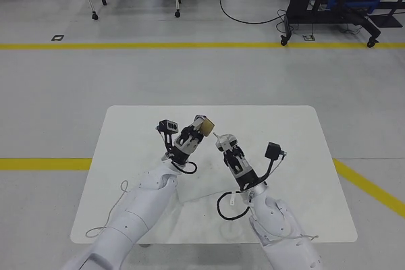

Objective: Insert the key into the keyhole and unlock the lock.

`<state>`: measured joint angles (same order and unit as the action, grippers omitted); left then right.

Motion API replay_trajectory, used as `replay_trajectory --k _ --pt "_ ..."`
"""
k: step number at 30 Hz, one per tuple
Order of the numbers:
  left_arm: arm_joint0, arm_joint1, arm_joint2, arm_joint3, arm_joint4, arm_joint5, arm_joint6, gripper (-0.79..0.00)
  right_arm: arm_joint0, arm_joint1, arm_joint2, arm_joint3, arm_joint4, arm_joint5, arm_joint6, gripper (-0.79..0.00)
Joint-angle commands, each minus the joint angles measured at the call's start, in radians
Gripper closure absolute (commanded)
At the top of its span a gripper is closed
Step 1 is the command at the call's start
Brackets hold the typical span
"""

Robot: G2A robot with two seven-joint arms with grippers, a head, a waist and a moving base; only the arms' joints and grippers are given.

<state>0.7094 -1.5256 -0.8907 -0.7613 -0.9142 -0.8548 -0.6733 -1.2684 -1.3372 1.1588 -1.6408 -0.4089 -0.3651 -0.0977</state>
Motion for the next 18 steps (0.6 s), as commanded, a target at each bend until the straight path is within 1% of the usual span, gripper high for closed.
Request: replay_trajectory --k 1,13,18 --pt "-0.004 -0.005 -0.004 0.015 -0.018 0.002 -0.024 0.000 0.003 -0.001 0.000 0.003 -0.001 0.002 -0.001 0.000" --pt "-0.037 -0.036 -0.020 0.091 -0.067 0.026 -0.122 0.000 0.008 -0.009 -0.005 0.012 -0.013 0.016 0.008 0.000" --pt "-0.046 -0.048 -0.025 0.114 -0.067 0.021 -0.137 0.000 0.013 -0.012 -0.006 0.019 -0.019 0.019 0.002 0.000"
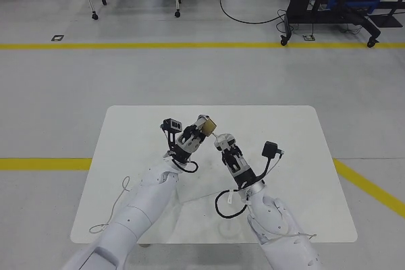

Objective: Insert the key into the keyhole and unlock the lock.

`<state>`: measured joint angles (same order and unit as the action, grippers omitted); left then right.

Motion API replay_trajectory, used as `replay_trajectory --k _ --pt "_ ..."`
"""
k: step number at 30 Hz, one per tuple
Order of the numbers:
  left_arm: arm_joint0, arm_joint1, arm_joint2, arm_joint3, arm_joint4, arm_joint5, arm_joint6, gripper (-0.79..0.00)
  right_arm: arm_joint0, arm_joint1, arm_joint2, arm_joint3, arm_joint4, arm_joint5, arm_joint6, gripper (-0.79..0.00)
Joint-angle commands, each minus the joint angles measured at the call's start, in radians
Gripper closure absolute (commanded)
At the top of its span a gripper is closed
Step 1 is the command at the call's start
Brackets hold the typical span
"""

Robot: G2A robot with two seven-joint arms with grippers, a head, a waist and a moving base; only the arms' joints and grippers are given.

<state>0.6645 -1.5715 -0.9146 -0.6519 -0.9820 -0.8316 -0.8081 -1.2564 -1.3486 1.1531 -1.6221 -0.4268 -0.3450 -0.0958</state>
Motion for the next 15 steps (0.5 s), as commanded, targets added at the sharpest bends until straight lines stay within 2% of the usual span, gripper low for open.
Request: replay_trajectory --k 1,8,15 --pt "-0.004 -0.005 -0.003 0.010 0.004 -0.004 -0.006 0.000 0.001 -0.001 0.001 0.001 -0.003 0.000 -0.002 0.000" --pt "-0.015 -0.017 -0.008 0.041 0.036 -0.031 -0.009 0.000 -0.001 -0.004 0.003 0.000 -0.011 0.007 -0.006 0.000" --pt "-0.029 -0.027 -0.005 0.068 0.122 -0.067 0.038 0.000 -0.003 -0.007 0.004 -0.004 -0.038 0.025 -0.012 0.000"
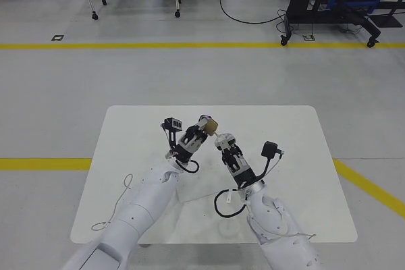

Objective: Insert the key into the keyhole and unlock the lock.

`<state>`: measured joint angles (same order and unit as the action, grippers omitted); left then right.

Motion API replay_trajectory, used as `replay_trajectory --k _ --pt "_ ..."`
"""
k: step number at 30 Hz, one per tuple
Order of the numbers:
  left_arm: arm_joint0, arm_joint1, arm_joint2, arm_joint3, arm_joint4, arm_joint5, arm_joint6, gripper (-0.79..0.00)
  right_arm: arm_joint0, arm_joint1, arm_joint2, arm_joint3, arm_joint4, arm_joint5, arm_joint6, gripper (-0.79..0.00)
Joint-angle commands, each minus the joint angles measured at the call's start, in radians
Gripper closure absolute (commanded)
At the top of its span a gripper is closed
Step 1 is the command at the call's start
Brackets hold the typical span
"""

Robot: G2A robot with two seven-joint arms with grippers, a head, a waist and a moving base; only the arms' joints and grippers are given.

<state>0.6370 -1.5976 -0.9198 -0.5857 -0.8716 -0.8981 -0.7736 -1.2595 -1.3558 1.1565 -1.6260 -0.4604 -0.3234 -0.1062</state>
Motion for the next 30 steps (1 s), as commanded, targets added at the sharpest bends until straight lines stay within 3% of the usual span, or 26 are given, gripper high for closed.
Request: replay_trajectory --k 1,15,24,30 --pt "-0.004 -0.002 0.001 0.005 0.025 -0.004 0.008 0.000 -0.001 -0.001 0.000 -0.001 -0.007 0.005 -0.004 0.000" --pt "-0.030 0.008 -0.028 0.045 0.216 -0.094 0.094 0.000 -0.018 0.002 0.036 -0.014 -0.030 0.041 0.059 0.000" --pt "-0.023 0.031 -0.072 0.009 0.166 0.071 -0.053 0.000 -0.064 0.019 0.092 -0.061 -0.005 0.027 0.211 0.000" --pt "-0.023 0.036 -0.080 0.005 0.184 0.107 -0.096 0.000 -0.088 0.026 0.111 -0.099 -0.015 0.048 0.267 0.000"
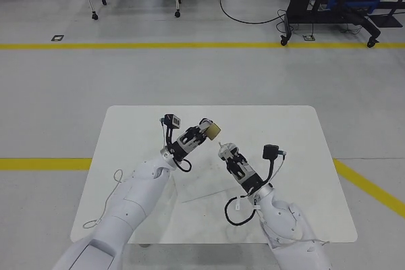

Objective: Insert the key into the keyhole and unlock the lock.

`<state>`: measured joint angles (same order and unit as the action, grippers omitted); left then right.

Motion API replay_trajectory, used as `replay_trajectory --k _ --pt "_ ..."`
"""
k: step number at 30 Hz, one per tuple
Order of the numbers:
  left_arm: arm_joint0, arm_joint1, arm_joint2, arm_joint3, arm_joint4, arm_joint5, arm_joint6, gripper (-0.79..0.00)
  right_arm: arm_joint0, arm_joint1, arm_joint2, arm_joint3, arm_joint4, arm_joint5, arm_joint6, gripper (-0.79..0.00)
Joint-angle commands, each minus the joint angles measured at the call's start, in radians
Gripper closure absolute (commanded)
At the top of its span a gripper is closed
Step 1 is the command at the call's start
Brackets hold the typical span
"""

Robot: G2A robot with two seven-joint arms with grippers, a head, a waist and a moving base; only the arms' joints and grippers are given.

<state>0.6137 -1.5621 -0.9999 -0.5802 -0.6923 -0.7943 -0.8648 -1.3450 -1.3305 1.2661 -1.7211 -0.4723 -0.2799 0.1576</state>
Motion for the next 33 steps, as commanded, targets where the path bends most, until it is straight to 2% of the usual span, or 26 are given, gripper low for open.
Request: replay_trajectory --k 1,14,33 --pt "0.000 0.001 -0.001 0.000 0.011 0.006 -0.008 0.000 -0.005 0.001 0.003 -0.008 -0.007 0.008 0.005 0.000" --pt "0.015 -0.003 -0.013 -0.002 0.020 0.023 -0.016 0.000 0.009 0.001 -0.013 -0.018 -0.035 0.047 0.014 0.000" --pt "0.014 -0.010 -0.028 0.015 0.041 0.002 -0.024 0.000 0.030 -0.001 -0.024 0.004 -0.017 0.070 0.031 0.000"
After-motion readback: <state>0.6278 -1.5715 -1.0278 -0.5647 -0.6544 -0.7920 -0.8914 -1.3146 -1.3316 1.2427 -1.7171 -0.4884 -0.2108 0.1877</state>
